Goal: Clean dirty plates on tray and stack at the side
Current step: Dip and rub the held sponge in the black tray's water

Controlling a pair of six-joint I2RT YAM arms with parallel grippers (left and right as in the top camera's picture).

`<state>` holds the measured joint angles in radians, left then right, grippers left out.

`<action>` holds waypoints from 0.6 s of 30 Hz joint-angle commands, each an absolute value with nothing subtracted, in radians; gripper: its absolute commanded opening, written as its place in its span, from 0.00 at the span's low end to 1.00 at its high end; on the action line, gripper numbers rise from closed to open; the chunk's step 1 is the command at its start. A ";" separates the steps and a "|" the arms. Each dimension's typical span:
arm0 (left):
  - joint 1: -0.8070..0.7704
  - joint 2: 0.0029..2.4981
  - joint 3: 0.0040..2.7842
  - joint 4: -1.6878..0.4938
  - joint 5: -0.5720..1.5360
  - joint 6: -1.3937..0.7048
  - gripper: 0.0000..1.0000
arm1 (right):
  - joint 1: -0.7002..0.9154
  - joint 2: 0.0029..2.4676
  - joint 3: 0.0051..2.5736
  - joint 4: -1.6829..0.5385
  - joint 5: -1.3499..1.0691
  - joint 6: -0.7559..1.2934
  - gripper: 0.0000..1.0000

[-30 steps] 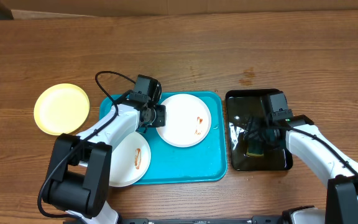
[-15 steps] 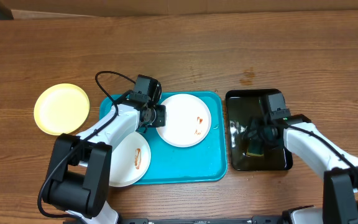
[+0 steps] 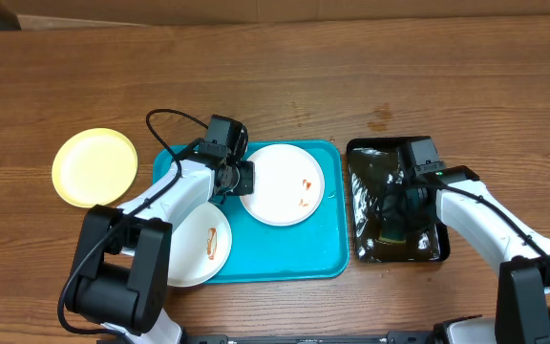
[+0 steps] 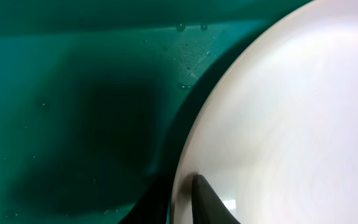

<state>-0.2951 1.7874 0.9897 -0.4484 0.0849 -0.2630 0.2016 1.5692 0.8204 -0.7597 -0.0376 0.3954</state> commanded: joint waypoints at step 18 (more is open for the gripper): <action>-0.302 1.818 0.977 -0.428 0.071 -0.263 0.29 | 0.201 1.565 1.095 -1.090 -0.061 0.336 0.04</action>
<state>-0.2951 1.7882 0.9897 -0.4320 0.0837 -0.2646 0.2020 1.5776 1.0550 -1.0809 -0.0540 0.3504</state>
